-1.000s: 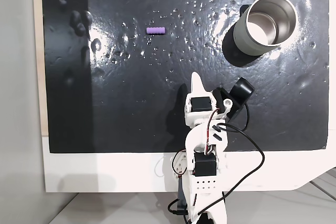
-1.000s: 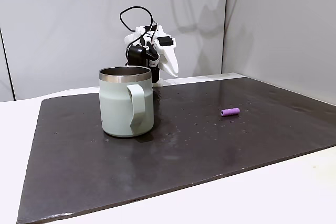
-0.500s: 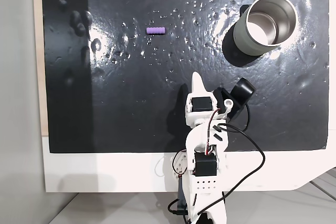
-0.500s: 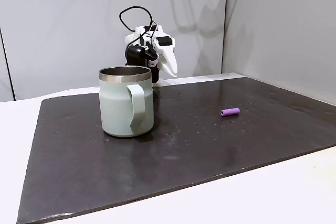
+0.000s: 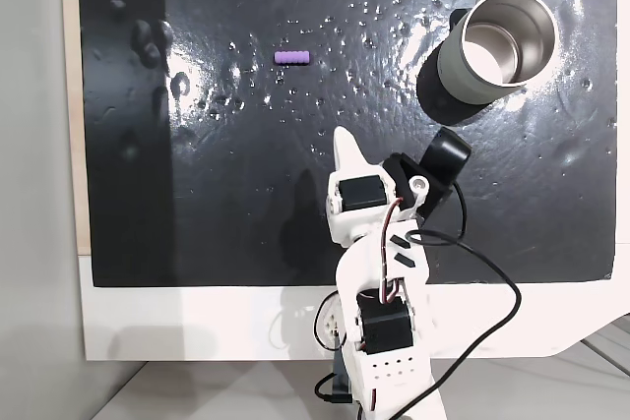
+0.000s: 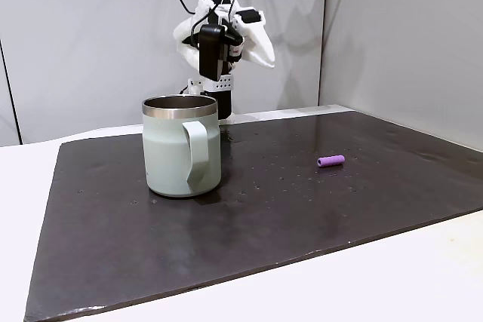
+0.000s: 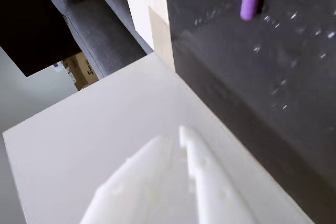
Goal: Grasp a pengrip and put it in the cup.
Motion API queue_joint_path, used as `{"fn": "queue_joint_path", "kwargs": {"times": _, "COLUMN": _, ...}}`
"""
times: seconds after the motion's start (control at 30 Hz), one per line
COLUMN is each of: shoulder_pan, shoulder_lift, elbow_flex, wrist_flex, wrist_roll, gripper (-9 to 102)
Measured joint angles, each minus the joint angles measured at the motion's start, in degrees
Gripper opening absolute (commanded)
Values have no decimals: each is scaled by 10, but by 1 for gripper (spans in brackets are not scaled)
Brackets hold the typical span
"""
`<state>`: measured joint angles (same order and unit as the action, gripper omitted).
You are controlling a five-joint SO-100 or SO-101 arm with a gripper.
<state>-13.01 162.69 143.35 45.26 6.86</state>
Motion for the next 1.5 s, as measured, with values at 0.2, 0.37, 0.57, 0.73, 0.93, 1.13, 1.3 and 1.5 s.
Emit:
{"fn": "queue_joint_path", "kwargs": {"times": 0.2, "shoulder_pan": -23, "shoulder_lift": -192, "elbow_flex": -208, "wrist_flex": 73, "wrist_roll": 62, "gripper": 0}}
{"fn": "queue_joint_path", "kwargs": {"times": 0.37, "shoulder_pan": -24, "shoulder_lift": -353, "elbow_flex": -383, "wrist_flex": 160, "wrist_roll": 125, "gripper": 0}}
{"fn": "queue_joint_path", "kwargs": {"times": 0.57, "shoulder_pan": -54, "shoulder_lift": -541, "elbow_flex": -603, "wrist_flex": 267, "wrist_roll": 163, "gripper": 11}}
{"fn": "queue_joint_path", "kwargs": {"times": 0.73, "shoulder_pan": -54, "shoulder_lift": -671, "elbow_flex": -714, "wrist_flex": 351, "wrist_roll": 206, "gripper": 26}}
{"fn": "queue_joint_path", "kwargs": {"times": 0.93, "shoulder_pan": -54, "shoulder_lift": -758, "elbow_flex": -759, "wrist_flex": 370, "wrist_roll": 236, "gripper": 26}}
{"fn": "queue_joint_path", "kwargs": {"times": 1.13, "shoulder_pan": -54, "shoulder_lift": -850, "elbow_flex": -831, "wrist_flex": 371, "wrist_roll": 243, "gripper": 26}}
{"fn": "queue_joint_path", "kwargs": {"times": 1.3, "shoulder_pan": -54, "shoulder_lift": -931, "elbow_flex": -878, "wrist_flex": 381, "wrist_roll": 243, "gripper": 25}}
{"fn": "queue_joint_path", "kwargs": {"times": 1.5, "shoulder_pan": -54, "shoulder_lift": -1017, "elbow_flex": -923, "wrist_flex": 388, "wrist_roll": 243, "gripper": 25}}
